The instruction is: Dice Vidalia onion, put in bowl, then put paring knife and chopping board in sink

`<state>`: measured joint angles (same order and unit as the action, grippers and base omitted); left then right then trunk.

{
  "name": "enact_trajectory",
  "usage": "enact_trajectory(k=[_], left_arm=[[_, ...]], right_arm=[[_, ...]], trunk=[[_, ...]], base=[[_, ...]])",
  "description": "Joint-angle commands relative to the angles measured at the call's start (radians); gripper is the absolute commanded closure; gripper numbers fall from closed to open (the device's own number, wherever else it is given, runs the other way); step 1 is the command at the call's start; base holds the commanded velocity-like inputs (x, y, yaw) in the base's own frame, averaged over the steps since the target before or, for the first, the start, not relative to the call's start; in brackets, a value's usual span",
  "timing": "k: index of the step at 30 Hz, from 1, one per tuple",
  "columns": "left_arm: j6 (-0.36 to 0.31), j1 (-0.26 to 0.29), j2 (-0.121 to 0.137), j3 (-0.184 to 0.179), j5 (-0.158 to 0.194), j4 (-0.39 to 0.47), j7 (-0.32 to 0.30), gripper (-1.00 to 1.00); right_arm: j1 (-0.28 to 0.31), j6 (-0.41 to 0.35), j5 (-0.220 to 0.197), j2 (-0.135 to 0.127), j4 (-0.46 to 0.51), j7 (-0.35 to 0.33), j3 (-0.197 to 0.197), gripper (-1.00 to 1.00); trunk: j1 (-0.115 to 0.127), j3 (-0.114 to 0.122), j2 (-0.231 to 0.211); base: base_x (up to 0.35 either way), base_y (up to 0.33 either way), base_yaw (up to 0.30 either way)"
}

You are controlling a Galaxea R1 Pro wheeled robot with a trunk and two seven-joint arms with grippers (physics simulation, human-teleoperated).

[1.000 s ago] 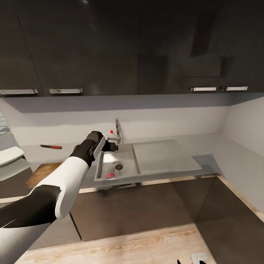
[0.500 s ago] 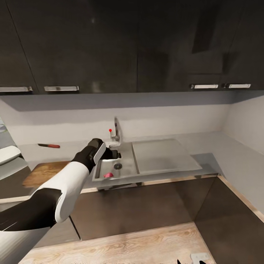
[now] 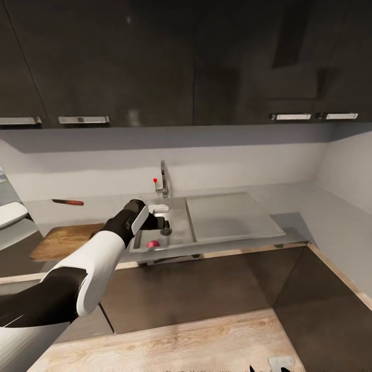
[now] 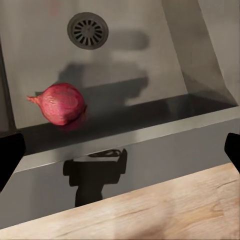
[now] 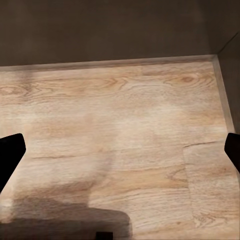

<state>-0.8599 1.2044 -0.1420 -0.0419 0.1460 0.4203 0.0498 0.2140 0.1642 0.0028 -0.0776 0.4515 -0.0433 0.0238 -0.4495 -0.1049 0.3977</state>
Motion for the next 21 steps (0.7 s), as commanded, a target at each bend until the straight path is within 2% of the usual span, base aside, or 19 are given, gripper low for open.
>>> enact_trajectory(k=[1,21], left_arm=[[-0.003,0.0,0.001,-0.004,0.009,-0.003,0.005,-1.0],[-0.002,0.0,0.003,-0.004,0.007,-0.02,0.007,-1.0]], right_arm=[[0.001,0.003,0.0,-0.001,0.0,-0.001,0.002,-1.0],[0.001,0.003,0.0,-0.001,0.0,-0.001,0.002,-1.0]], trunk=[[-0.001,-0.004,0.002],[-0.001,-0.036,0.002]], base=[[0.0,0.0,0.0],[0.006,0.0,0.0]])
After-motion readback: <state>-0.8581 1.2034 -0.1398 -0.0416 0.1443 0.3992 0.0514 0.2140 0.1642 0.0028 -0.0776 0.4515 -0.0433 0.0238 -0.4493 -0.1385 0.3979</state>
